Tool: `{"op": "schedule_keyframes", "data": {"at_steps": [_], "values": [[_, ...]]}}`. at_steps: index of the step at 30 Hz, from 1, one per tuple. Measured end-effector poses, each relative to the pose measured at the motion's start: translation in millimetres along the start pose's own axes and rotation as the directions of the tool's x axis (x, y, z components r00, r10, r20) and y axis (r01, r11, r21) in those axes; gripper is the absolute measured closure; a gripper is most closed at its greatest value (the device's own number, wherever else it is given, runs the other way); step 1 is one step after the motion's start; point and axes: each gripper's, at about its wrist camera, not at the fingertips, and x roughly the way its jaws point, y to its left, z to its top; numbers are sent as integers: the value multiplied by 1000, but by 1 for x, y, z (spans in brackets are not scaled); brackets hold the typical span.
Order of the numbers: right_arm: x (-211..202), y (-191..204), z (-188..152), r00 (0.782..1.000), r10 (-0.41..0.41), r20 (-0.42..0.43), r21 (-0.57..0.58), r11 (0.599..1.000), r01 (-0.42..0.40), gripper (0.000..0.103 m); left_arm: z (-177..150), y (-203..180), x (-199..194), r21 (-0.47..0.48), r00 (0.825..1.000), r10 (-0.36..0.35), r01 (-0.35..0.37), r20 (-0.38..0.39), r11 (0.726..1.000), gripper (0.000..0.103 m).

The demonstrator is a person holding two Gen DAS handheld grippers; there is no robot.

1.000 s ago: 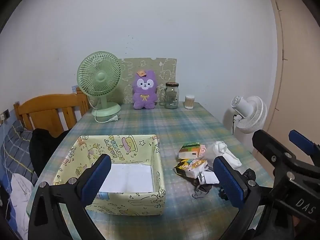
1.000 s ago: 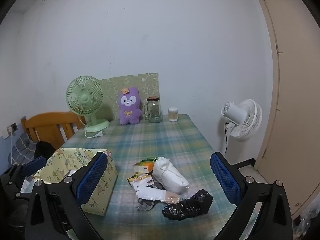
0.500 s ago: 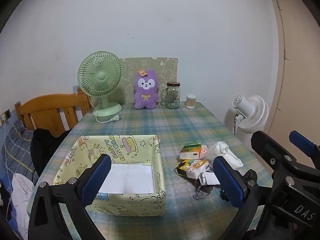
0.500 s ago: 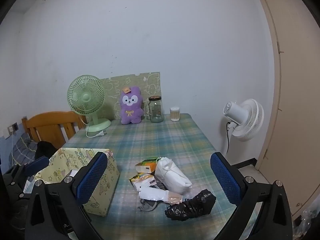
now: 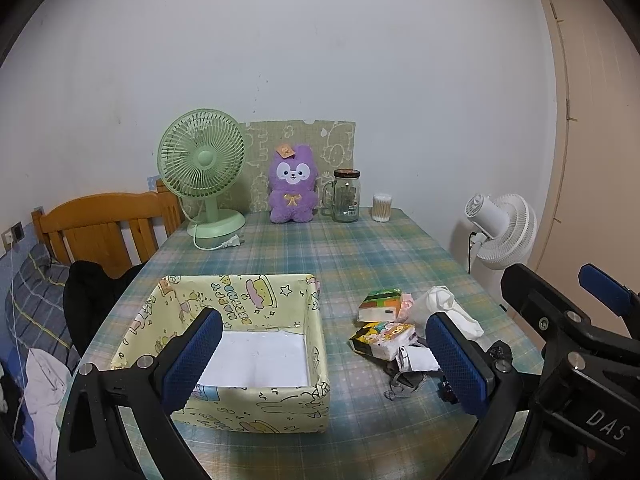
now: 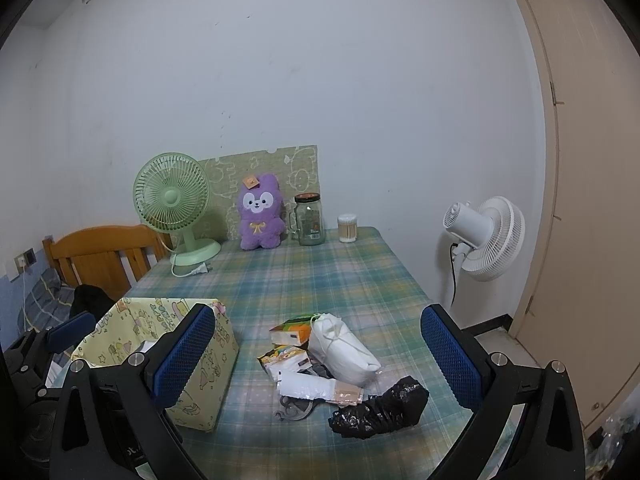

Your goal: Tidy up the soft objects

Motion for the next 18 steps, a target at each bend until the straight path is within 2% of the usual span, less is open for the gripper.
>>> {"op": "schedule_keyframes", "data": {"at_steps": [18], "values": [[-2,-1,3,1000,-7,-2,3,1000,7,0,2,-1,-1,2,1000,-1,1,0,1000,1]]}}
